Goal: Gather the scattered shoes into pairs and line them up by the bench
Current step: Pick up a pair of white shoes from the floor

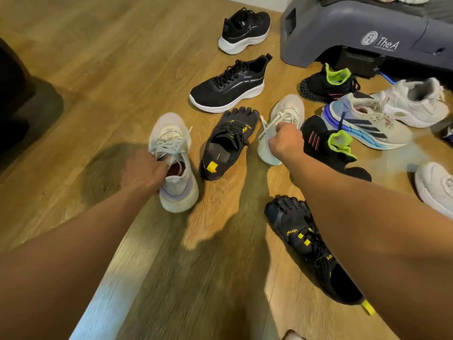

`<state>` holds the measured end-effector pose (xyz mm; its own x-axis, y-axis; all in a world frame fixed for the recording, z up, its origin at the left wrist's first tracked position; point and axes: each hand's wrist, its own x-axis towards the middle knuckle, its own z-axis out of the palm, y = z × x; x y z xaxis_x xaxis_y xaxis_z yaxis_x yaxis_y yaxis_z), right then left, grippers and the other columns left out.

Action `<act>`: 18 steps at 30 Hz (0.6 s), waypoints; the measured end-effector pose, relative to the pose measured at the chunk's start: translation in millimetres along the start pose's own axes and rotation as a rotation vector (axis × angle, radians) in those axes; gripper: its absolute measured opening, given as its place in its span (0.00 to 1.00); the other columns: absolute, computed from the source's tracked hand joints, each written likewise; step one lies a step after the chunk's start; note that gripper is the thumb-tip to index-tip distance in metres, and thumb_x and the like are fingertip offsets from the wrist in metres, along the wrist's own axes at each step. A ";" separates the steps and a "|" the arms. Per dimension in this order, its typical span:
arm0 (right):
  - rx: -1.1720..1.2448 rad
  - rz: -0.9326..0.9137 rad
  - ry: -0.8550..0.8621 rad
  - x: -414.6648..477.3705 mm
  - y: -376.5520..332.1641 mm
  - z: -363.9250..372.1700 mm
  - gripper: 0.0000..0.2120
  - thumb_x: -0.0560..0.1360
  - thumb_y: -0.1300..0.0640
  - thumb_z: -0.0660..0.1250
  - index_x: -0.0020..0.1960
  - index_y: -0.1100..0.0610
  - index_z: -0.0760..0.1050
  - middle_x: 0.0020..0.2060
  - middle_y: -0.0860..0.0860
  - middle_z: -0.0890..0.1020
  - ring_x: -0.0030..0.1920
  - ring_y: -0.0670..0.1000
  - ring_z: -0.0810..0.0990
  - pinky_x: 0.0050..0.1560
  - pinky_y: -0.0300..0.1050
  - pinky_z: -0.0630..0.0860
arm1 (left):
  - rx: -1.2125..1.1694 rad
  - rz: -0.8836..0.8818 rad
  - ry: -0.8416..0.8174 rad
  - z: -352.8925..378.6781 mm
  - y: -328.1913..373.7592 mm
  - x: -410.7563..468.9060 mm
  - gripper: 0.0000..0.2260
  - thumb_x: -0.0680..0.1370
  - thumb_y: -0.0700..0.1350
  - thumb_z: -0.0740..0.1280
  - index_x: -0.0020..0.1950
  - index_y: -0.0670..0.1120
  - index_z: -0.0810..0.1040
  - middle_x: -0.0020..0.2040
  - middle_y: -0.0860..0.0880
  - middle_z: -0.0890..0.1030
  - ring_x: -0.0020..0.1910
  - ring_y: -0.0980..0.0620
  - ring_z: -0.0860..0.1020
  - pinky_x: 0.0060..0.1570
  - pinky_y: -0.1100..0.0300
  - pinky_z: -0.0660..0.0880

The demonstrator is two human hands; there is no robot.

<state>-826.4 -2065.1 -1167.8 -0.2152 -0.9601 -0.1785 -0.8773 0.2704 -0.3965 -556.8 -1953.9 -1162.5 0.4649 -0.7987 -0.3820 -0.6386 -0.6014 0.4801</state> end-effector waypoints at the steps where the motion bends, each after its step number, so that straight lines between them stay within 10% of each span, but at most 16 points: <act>1: 0.111 0.032 0.037 -2.4 0.5 -1.9 0.06 0.75 0.62 0.61 0.51 0.58 0.75 0.45 0.56 0.76 0.47 0.59 0.75 0.45 0.47 0.70 | -0.004 -0.008 -0.002 1.2 -1.5 0.2 0.11 0.76 0.44 0.63 0.42 0.38 0.78 0.31 0.39 0.81 0.31 0.41 0.81 0.42 0.48 0.80; 4: 0.523 0.166 0.163 -11.0 3.4 -12.3 0.08 0.71 0.62 0.63 0.33 0.55 0.70 0.33 0.52 0.71 0.39 0.56 0.71 0.40 0.47 0.71 | -0.034 -0.021 -0.003 4.4 -4.9 0.2 0.11 0.77 0.44 0.62 0.42 0.38 0.79 0.30 0.39 0.81 0.29 0.42 0.82 0.42 0.47 0.81; 10: 1.736 0.468 -0.075 -26.0 4.4 -44.1 0.13 0.67 0.61 0.63 0.51 0.58 0.73 0.51 0.56 0.75 0.49 0.56 0.76 0.37 0.47 0.79 | -0.129 -0.092 0.017 6.7 -5.5 -0.7 0.08 0.76 0.40 0.62 0.45 0.38 0.79 0.33 0.39 0.80 0.29 0.41 0.82 0.42 0.44 0.81; 18: 1.801 0.394 -0.382 -52.5 4.0 -38.6 0.20 0.60 0.58 0.60 0.51 0.58 0.75 0.45 0.54 0.78 0.43 0.54 0.77 0.31 0.40 0.76 | -0.229 -0.157 0.024 -2.8 -11.4 -1.9 0.08 0.75 0.39 0.64 0.50 0.37 0.79 0.38 0.38 0.79 0.33 0.39 0.82 0.40 0.42 0.81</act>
<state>-835.2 -2016.4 -1125.2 0.0517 -0.8361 -0.5462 0.6863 0.4271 -0.5887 -548.7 -1945.6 -1165.1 0.5630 -0.6942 -0.4485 -0.4040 -0.7045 0.5835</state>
